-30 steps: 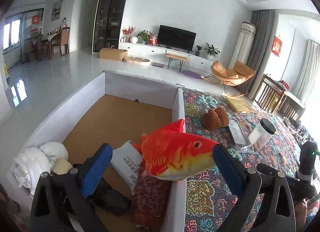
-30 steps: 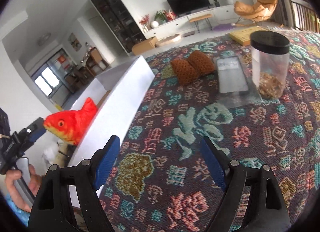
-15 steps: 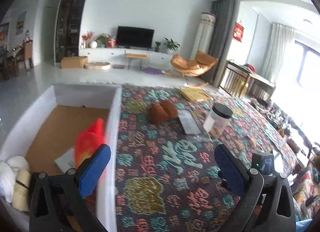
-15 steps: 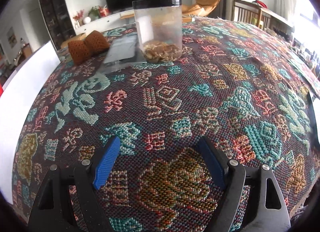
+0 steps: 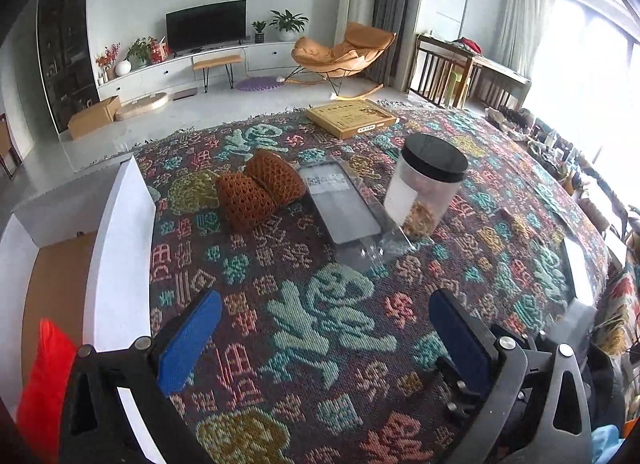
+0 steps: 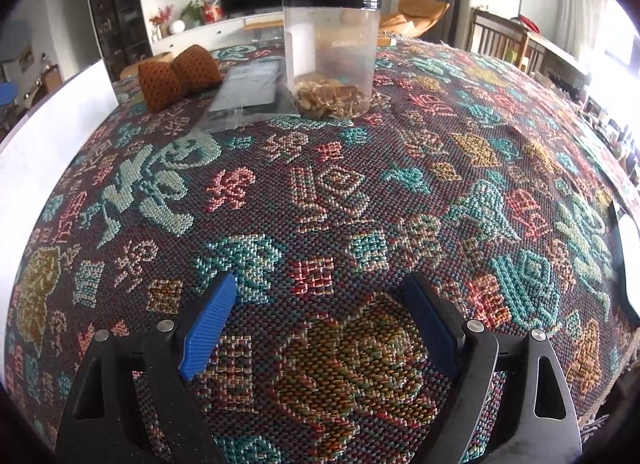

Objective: Organize soft objects
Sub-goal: 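Bring both empty grippers back over the blanket, then grasp the brown knit strap-tied bundle with the left gripper and lift it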

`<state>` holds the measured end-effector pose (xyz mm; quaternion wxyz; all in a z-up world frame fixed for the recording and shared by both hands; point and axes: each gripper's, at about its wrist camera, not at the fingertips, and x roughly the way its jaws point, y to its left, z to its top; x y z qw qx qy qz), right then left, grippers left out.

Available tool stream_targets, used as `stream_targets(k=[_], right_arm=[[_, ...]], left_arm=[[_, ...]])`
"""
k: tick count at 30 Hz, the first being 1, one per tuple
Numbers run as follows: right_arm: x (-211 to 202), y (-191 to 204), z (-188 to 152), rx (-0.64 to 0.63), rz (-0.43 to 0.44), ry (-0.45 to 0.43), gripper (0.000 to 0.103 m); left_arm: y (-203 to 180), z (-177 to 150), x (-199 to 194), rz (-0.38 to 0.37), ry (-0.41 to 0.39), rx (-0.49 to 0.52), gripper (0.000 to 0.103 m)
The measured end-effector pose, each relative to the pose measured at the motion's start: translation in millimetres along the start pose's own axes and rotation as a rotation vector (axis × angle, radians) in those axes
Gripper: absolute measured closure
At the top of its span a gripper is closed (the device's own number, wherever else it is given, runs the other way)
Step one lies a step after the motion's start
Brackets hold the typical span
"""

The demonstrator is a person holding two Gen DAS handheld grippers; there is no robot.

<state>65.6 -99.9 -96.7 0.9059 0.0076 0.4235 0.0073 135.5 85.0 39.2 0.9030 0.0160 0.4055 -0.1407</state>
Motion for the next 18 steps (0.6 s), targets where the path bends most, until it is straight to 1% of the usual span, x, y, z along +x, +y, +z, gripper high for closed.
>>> stream_targets(k=[6,7,9,11,15,18], right_arm=[[-0.2,0.8,-0.4,0.000,0.000,0.000,0.014],[-0.3,1.1,-0.6,0.000,0.001,0.000,0.014],[-0.2,1.0,-0.6,-0.001,0.002,0.001,0.013],[-0.5,3.3,-1.0,-0.003,0.003,0.002,0.012],[-0.6,5.1,-1.2,-0.004,0.003,0.003,0.012],[-0.7,5.2,-1.2,-0.005,0.004,0.003,0.012]], left_arm=[[30.7,48.4,54.9,0.100,-0.006,0.035,0.000],[33.6,54.4,64.3,0.108,-0.003,0.049,0.000],[36.3,65.5,87.8,0.118,0.027,0.085,0.000],[40.6,75.4,111.7,0.133,0.050,0.083,0.000],[49.8,88.1,154.2,0.148,0.056,0.063,0.000],[49.0,96.1,180.3,0.175,0.050,0.103,0.000]])
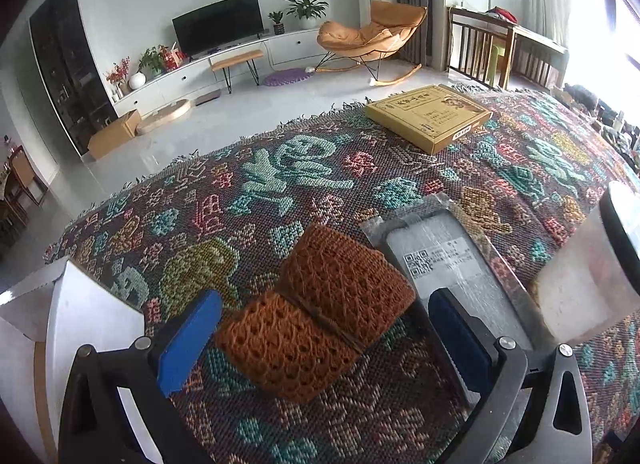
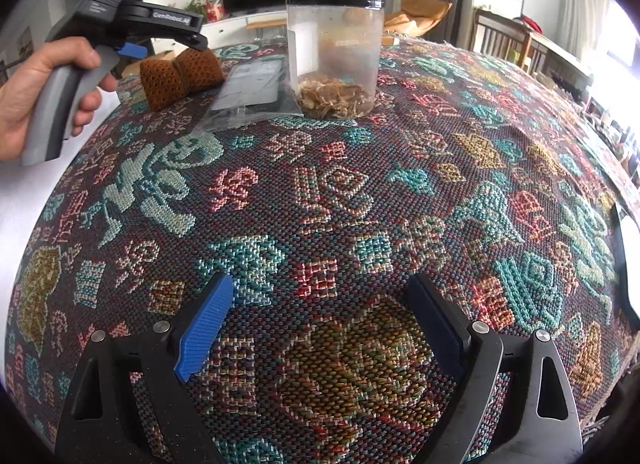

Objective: Organize soft objects
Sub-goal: 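Grasp the brown knit strap-tied bundle with the left gripper and lift it, then move the right gripper toward the plastic-wrapped phone case while the left gripper holds the bundle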

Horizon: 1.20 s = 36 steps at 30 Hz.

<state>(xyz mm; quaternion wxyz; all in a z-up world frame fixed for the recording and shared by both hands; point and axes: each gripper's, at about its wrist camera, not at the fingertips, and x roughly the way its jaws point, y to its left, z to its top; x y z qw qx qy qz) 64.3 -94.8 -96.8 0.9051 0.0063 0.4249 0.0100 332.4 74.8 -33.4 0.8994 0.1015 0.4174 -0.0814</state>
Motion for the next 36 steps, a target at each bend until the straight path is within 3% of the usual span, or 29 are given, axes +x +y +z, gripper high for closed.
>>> stream_targets(k=[4,6,9,10,13,18,23,27,31,33,34,36], right_arm=[[0.0,0.2,0.0,0.000,0.000,0.000,0.011],[-0.1,0.2,-0.1,0.000,0.000,0.000,0.011],[-0.1,0.3,-0.1,0.001,0.000,0.000,0.011],[0.3,0.8,0.4,0.001,-0.001,0.000,0.011],[1.3,2.2,1.8,0.001,-0.001,0.001,0.011],[0.6,1.6,1.8,0.001,-0.001,0.001,0.011],[0.4,1.5,1.8,0.001,0.000,0.000,0.011],[1.5,2.0,2.5,0.002,0.002,0.000,0.010],[1.8,2.0,2.4,0.002,0.002,0.000,0.010],[1.5,2.0,2.5,0.002,0.002,0.000,0.011],[1.6,2.1,2.5,0.002,0.002,0.000,0.011],[1.5,2.0,2.5,0.002,0.002,0.000,0.010]], left_arm=[[-15.5,-0.8,39.7,0.019,0.092,0.184,0.000],[-12.9,-3.6,55.8,0.057,0.121,0.211,0.000],[9.1,-0.1,61.8,0.020,0.120,0.084,0.004],[15.5,-0.2,61.1,0.026,0.114,0.045,0.017],[27.5,-6.2,48.8,0.028,0.096,-0.034,0.029],[27.0,-40.4,3.5,0.080,0.144,-0.080,0.031],[5.5,-106.8,-49.7,0.020,0.238,-0.118,0.031],[-17.4,-150.5,-79.2,-0.021,0.258,-0.103,0.027],[-31.9,-163.8,-81.3,0.040,0.198,-0.060,0.009],[-32.9,-165.7,-76.2,0.070,0.172,-0.052,0.006],[-31.5,-167.2,-73.4,0.075,0.160,-0.056,0.000],[-25.3,-169.2,-72.3,0.071,0.119,-0.099,0.000]])
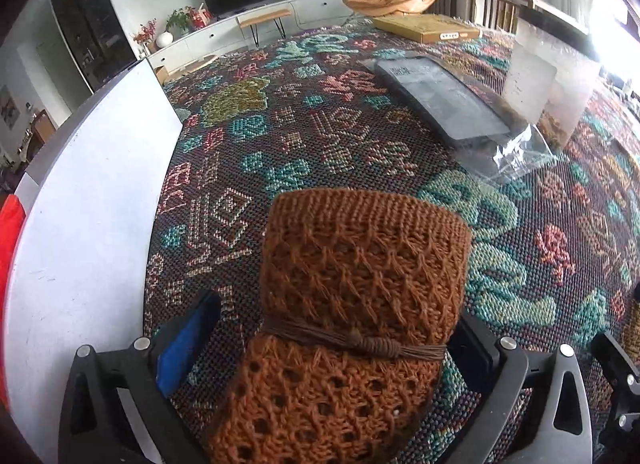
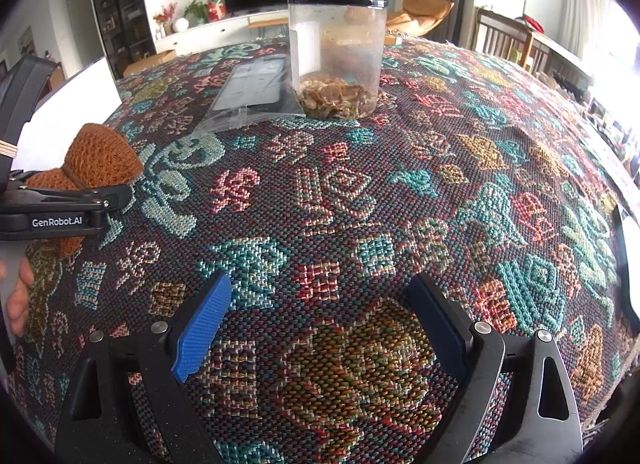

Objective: Organize soft objects
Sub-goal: 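Move the right gripper toward the plastic-wrapped phone case while the left gripper holds the bundle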

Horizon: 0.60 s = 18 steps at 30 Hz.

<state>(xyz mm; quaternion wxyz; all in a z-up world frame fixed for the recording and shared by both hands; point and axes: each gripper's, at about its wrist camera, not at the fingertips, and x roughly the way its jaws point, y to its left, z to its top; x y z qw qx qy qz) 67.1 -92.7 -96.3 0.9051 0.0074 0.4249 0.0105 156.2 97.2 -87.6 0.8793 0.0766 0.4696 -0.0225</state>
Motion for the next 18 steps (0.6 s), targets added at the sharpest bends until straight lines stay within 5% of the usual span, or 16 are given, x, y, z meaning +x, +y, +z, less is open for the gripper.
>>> stream_targets(k=[5,18], right_arm=[[-0.2,-0.3,-0.1,0.000,0.000,0.000,0.011],[0.9,2.5,-1.2,0.001,-0.006,-0.003,0.011]], left_arm=[[17.7,-2.6,6.4,-0.067,-0.027,-0.117,0.000],[18.2,-7.8,4.2,-0.061,-0.037,-0.121,0.000]])
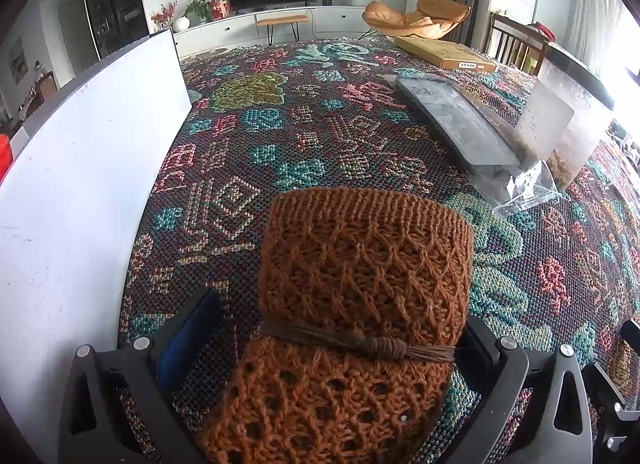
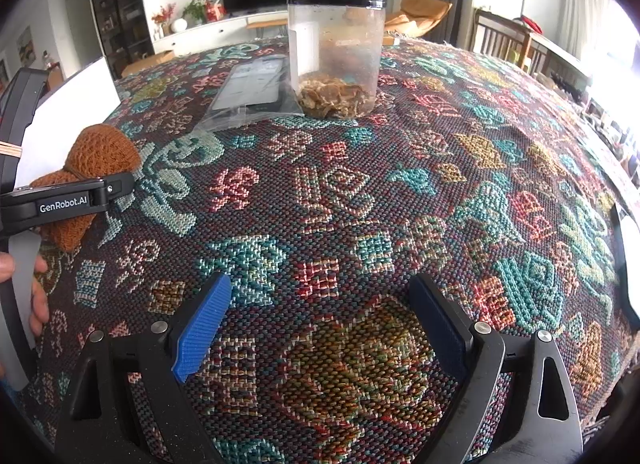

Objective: Organize soft objects
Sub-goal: 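Move the right gripper toward the plastic-wrapped phone case while the left gripper holds the bundle, then grasp the plastic-wrapped orange phone case with the right gripper and lift it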

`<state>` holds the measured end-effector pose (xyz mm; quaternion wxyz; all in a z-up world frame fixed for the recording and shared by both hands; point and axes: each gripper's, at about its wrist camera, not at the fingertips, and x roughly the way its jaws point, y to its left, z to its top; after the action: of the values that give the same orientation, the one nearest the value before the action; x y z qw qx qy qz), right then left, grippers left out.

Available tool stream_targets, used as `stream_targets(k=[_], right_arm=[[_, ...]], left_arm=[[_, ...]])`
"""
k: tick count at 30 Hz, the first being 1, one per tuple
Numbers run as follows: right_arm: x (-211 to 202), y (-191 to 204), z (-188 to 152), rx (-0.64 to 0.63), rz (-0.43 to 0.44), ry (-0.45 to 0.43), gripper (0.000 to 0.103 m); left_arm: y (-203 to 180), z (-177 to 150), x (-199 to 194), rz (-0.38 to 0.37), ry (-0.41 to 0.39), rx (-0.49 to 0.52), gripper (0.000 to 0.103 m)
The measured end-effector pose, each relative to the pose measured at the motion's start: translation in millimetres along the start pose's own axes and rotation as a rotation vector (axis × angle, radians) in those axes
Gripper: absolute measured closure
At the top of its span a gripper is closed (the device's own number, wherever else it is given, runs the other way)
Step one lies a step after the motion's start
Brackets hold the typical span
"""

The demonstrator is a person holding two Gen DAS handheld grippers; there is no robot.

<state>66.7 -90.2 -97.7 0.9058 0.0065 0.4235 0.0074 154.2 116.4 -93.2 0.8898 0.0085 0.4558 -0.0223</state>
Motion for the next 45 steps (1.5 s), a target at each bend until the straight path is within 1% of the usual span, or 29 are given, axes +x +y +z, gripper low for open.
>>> stream_targets(k=[8,10,12,15,17,22,25,28,31,33,34,35,37,38,39,40,42,43,45], right_arm=[[0.0,-0.2,0.0,0.001,0.002,-0.001,0.011],[-1.8,-0.5,-2.1,0.006,0.015,-0.006,0.011],[-7.2,-9.0,-3.3,0.043,0.052,-0.022,0.012],[-16.9,-30.8,0.6,0.158,0.104,-0.061,0.012],[-17.4,-41.5,13.3,0.207,0.111,-0.087,0.012],[12.7,-52.4,79.8,0.161,0.083,-0.085,0.012],[41.9,-54.3,111.8,0.113,0.051,-0.046,0.014],[64.5,-58.9,131.7,0.110,0.007,-0.047,0.014],[76.8,-70.2,149.3,0.125,-0.073,-0.063,0.015],[75.8,-73.7,153.4,0.143,-0.082,-0.059,0.015],[68.7,-73.6,152.2,0.154,-0.072,-0.060,0.014],[59.0,-70.1,147.6,0.166,-0.038,-0.068,0.013],[40.6,-51.0,138.1,0.168,0.090,-0.086,0.012],[35.5,-34.8,136.3,0.143,0.150,-0.081,0.012],[33.8,-16.3,137.4,0.101,0.191,-0.068,0.012],[35.7,5.1,140.0,0.053,0.201,-0.055,0.012],[47.0,39.1,147.3,-0.021,0.156,-0.043,0.012],[58.6,48.5,153.0,-0.037,0.126,-0.026,0.012],[89.0,56.6,162.8,-0.042,0.058,0.044,0.012]], left_arm=[[0.3,-0.1,-0.5,0.001,-0.001,0.002,0.000],[0.1,0.3,-0.3,0.001,0.000,0.002,0.000],[0.1,0.3,-0.2,0.001,0.000,0.002,0.000],[0.1,0.3,-0.3,0.002,0.000,0.002,0.000],[0.3,0.2,-0.4,0.002,-0.001,0.002,0.000],[0.3,0.4,-0.2,0.002,0.000,0.002,0.000],[0.3,0.4,-0.2,0.002,0.000,0.002,0.000],[0.3,0.3,-0.3,0.002,0.000,0.002,0.000],[0.4,0.2,-0.3,0.002,0.000,0.002,0.000],[0.3,0.3,-0.2,0.002,0.000,0.002,0.000],[0.4,0.2,-0.3,0.002,0.000,0.002,0.000],[0.3,0.4,-0.2,0.002,0.000,0.002,0.000],[0.4,0.3,-0.2,0.002,0.000,0.002,0.000],[0.5,0.3,-0.2,0.002,0.000,0.002,0.000],[0.8,-0.1,-0.5,0.002,0.000,0.002,0.000],[0.6,0.2,-0.3,0.002,0.000,0.002,0.000],[0.5,0.2,-0.3,0.002,0.000,0.002,0.000],[0.4,0.3,-0.2,0.002,0.000,0.002,0.000],[0.4,0.2,-0.3,0.002,0.000,0.002,0.000]])
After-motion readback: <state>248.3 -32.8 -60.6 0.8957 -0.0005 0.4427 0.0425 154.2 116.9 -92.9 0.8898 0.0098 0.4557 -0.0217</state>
